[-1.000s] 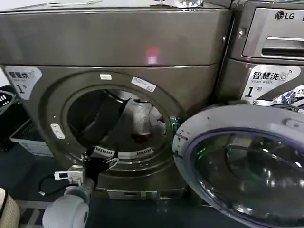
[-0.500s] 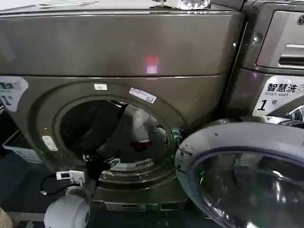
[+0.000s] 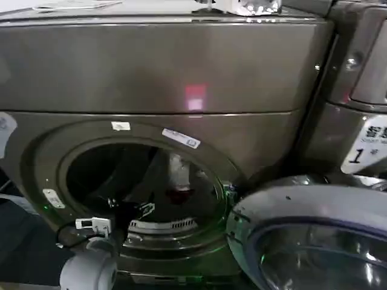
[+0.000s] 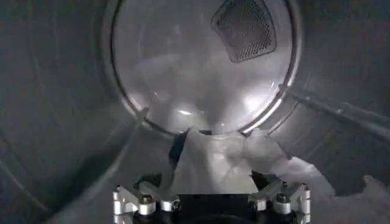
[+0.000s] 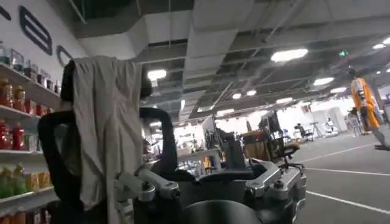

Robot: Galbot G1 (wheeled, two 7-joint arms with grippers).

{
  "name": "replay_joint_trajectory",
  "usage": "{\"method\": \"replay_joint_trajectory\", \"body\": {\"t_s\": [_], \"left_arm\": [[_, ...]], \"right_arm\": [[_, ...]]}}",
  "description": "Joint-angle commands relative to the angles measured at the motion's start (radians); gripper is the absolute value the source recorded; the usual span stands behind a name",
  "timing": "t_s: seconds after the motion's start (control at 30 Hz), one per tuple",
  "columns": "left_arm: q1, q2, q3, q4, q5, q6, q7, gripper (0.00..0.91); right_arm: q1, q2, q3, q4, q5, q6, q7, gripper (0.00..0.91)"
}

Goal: Grasp the clothes from the dryer.

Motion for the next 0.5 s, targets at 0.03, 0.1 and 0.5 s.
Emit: {"method": "replay_joint_trajectory", "body": {"t_s": [0.03,0.1,0.5], "left_arm": [[-0.224,-0.01,0.027,0.286,0.073,-0.007,0.04,0.907],[-0.288,-0.021,0.03,0.346,0.202,-0.012,0.115,0.907],[-0.51,0.024,0.036,0.532,1.318,-0.731,1.154,0.907]], "right_arm": [[0.005,0.0,-0.009,0.004,-0.001,0.006,-0.002,0.907],[0.006,0.0,-0.011,0.004,-0.002,0.006,-0.004,0.907],[0.0,0.0,-0.011,0.016,-0.004,0.008,-0.005,0.907]]}}
